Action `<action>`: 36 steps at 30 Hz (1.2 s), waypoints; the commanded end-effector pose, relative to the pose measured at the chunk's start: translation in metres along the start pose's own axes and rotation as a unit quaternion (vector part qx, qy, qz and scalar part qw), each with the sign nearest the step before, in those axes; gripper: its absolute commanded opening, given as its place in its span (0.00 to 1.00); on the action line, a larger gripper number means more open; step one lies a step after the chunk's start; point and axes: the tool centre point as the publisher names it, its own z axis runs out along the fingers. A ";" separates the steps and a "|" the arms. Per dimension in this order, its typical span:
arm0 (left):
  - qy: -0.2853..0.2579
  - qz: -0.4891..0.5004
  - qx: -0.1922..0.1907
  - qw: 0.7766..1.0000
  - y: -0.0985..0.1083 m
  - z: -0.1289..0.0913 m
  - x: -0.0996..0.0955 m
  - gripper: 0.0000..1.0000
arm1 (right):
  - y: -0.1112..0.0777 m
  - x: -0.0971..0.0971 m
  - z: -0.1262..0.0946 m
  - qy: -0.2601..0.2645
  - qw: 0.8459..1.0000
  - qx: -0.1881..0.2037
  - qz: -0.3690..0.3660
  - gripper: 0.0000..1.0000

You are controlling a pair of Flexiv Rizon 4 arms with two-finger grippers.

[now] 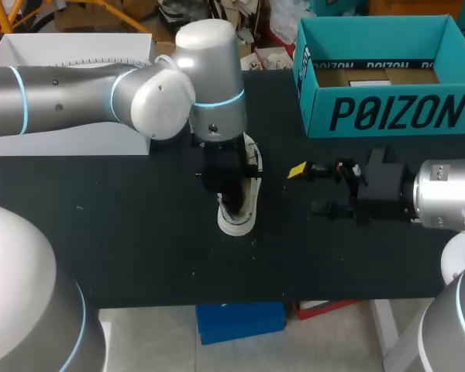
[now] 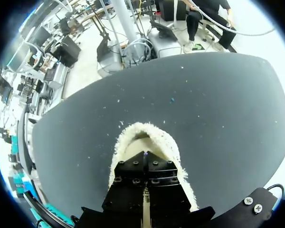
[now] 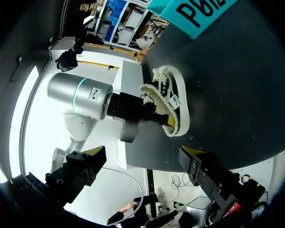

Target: Take the shoe out of the shoebox, open the shoe tongue, remove and reinsert the insole, then place the shoe into the shoebox

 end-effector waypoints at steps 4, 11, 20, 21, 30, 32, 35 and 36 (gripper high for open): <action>-0.045 -0.003 0.000 0.999 -0.021 -0.041 0.007 0.00 | 0.000 0.001 0.001 -0.001 1.000 0.000 0.000 1.00; -0.132 -0.040 0.013 0.990 -0.029 -0.072 0.019 0.00 | 0.000 0.001 0.001 -0.001 1.000 0.000 0.000 1.00; -0.247 -0.102 -0.022 0.963 -0.009 -0.105 0.036 0.00 | 0.000 0.001 0.001 -0.001 1.000 0.000 0.000 1.00; -0.252 -0.107 -0.027 0.961 -0.005 -0.109 0.038 0.00 | 0.000 0.001 0.001 -0.001 1.000 0.000 0.000 1.00; -0.298 -0.139 -0.070 0.942 0.031 -0.142 0.040 0.00 | 0.000 0.001 0.001 -0.001 1.000 0.000 0.000 1.00; -0.297 -0.144 -0.079 0.941 0.040 -0.145 0.040 0.00 | 0.000 0.001 0.001 -0.001 1.000 0.000 0.000 1.00; -0.300 -0.148 -0.087 0.938 0.054 -0.149 0.036 0.00 | 0.000 0.001 0.001 -0.001 1.000 0.000 0.000 1.00; -0.300 -0.149 -0.088 0.938 0.058 -0.149 0.034 0.00 | 0.000 0.001 0.001 -0.001 1.000 0.000 0.000 1.00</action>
